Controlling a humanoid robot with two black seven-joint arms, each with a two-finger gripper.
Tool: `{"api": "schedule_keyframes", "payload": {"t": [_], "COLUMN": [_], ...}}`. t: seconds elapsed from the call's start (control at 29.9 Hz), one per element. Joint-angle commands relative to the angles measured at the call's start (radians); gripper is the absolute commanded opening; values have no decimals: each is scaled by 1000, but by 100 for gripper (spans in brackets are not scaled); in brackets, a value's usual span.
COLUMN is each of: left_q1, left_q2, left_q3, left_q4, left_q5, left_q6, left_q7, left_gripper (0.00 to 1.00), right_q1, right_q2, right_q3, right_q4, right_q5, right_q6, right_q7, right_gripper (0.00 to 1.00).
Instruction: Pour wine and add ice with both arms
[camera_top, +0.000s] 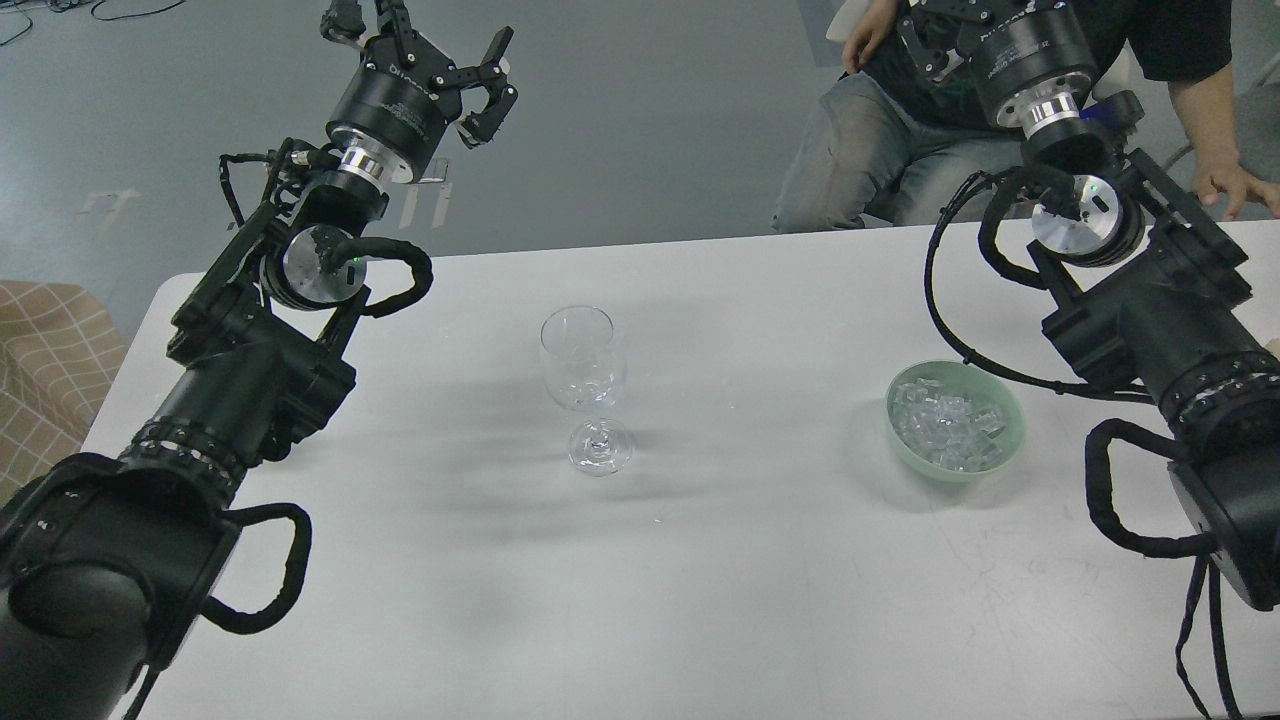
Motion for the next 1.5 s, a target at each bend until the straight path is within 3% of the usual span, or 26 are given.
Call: {"api": "schedule_keyframes", "payload": {"t": [0.0,0.9,1.47], "left_q1": [5,6,5], "left_q2": [8,123,126], "left_q3": [0,65,46], "left_q4": [0,8,8], "left_q5": [0,-17,-54], "left_q6": [0,0,0], "left_q7": [0,-4,58], "left_gripper": [98,98,98], "right_q1": [3,21,59], "right_q2": [5,1,-38], "right_q3": [-1,-53,-125], "right_q4": [2,10,-7], "right_q5": [0,-9,-11], "right_q6": [0,0,0], "right_q7": [2,5,9], "right_gripper": [100,100,100]}}
